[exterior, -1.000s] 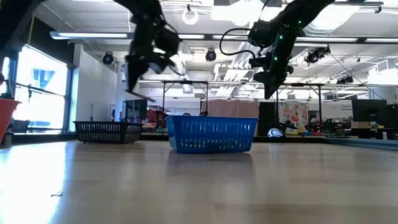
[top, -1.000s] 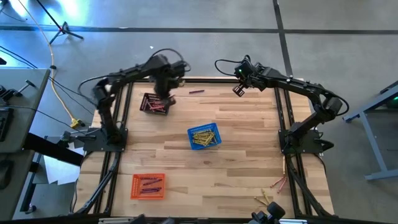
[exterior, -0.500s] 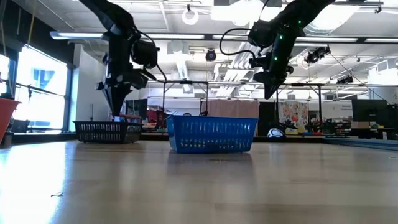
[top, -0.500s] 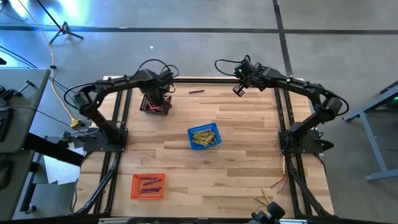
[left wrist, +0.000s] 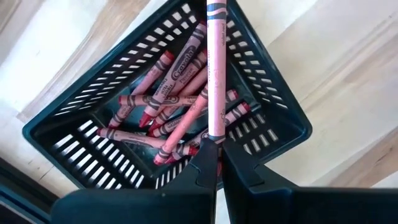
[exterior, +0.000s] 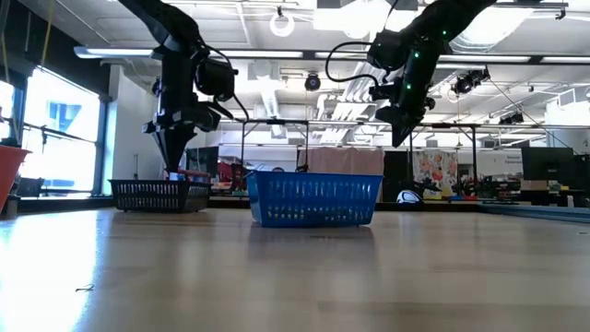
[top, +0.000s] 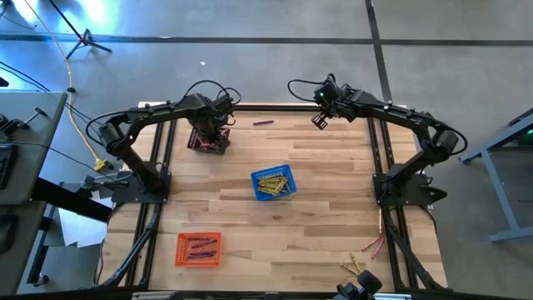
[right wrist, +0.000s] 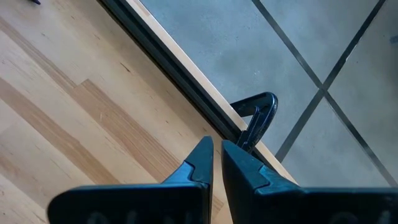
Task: Sort crayons
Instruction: Put the red crayon into the black basket, then put the violet crayon into the orange basket
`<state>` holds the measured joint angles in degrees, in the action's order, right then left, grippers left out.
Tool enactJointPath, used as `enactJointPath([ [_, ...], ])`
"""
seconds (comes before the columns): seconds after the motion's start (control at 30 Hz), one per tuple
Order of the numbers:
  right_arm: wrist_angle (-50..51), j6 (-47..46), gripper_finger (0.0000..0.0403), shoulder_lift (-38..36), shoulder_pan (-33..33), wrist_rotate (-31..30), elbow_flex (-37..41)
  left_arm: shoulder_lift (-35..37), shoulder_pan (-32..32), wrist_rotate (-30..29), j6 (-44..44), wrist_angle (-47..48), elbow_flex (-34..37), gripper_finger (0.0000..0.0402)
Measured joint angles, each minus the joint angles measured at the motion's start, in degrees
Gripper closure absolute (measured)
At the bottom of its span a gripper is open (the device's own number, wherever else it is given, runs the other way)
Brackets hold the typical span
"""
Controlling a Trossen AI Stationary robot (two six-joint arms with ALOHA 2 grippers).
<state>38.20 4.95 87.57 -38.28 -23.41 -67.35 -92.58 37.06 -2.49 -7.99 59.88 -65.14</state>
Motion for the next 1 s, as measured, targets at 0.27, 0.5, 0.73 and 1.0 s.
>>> enactJointPath([
  [0.27, 0.0, 0.0, 0.0387, 0.0, 0.0, 0.0, 0.0, 0.0, 0.1, -0.7, -2.1, 0.2, 0.0, 0.0393],
  [0.5, 0.0, 0.0, 0.0387, 0.0, 0.0, 0.0, 0.0, 0.0, 0.6, -2.8, -5.3, 0.4, 0.0, 0.0337],
  [0.73, 0.0, 0.0, 0.0387, 0.0, 0.0, 0.0, 0.0, -0.1, 0.6, -2.6, -5.4, -0.1, -1.4, 0.0294],
  [1.0, 0.0, 0.0, 0.0387, 0.0, 0.0, 0.0, 0.0, -1.1, 0.5, -1.5, -3.9, -19.2, -8.7, 0.0289],
])
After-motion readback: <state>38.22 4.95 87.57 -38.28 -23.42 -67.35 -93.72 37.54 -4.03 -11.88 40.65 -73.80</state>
